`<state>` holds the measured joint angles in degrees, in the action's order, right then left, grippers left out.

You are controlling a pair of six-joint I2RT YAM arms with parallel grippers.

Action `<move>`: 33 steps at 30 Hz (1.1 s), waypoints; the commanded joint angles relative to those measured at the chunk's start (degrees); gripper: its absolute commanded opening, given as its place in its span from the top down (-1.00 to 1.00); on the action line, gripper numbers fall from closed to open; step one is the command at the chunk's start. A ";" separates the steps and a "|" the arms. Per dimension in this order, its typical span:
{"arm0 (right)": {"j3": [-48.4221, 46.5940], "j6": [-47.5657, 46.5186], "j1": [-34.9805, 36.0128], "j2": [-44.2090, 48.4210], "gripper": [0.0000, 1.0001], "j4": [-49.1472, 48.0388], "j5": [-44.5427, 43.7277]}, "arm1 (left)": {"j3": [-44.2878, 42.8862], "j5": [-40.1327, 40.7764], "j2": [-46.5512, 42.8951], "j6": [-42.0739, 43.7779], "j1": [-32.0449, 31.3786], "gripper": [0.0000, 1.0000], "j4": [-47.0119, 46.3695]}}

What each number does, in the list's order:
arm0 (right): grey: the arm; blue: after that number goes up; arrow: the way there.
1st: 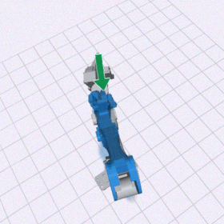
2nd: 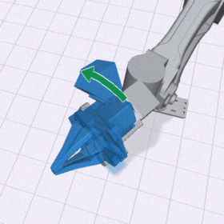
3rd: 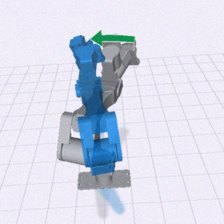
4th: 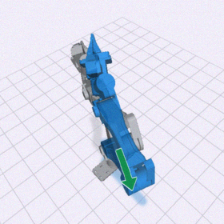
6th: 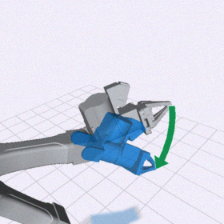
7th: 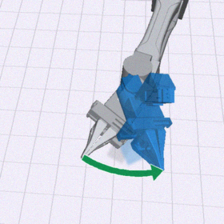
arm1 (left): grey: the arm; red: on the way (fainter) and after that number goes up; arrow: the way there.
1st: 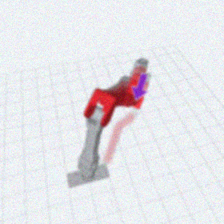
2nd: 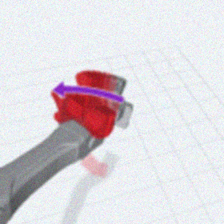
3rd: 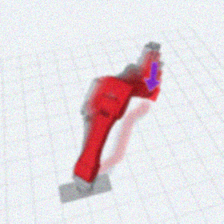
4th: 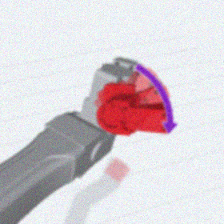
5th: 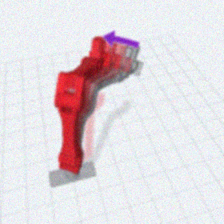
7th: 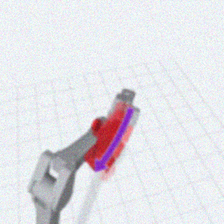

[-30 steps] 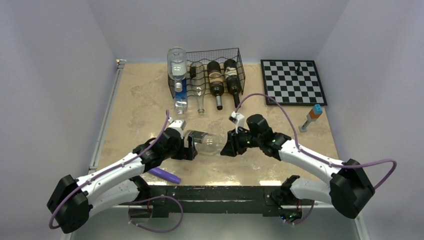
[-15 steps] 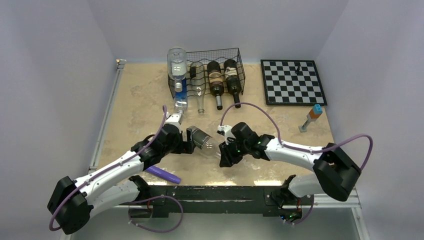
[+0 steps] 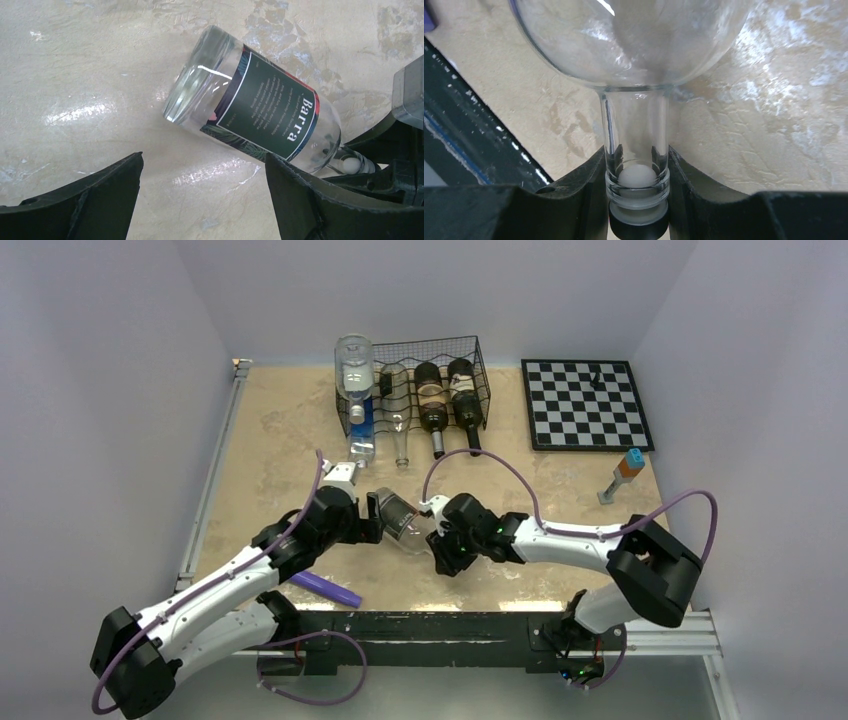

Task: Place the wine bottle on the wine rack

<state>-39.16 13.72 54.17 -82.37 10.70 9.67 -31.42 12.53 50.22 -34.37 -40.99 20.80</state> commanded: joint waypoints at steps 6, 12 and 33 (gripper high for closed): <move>-5.25 0.17 0.58 -2.36 -0.27 -0.67 -8.60 | -2.98 2.47 -2.01 2.54 0.54 -0.92 1.32; -7.20 -0.92 0.74 -5.55 -0.51 -1.53 -8.21 | -3.26 2.84 -2.77 3.36 0.73 -0.92 2.10; -3.60 0.43 2.52 -11.43 0.25 -15.10 -18.51 | -4.24 3.45 -5.14 4.97 0.83 -0.91 5.77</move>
<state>-42.87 13.21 56.86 -91.42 -1.04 -4.69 -32.80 14.81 46.11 -30.72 -40.51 26.04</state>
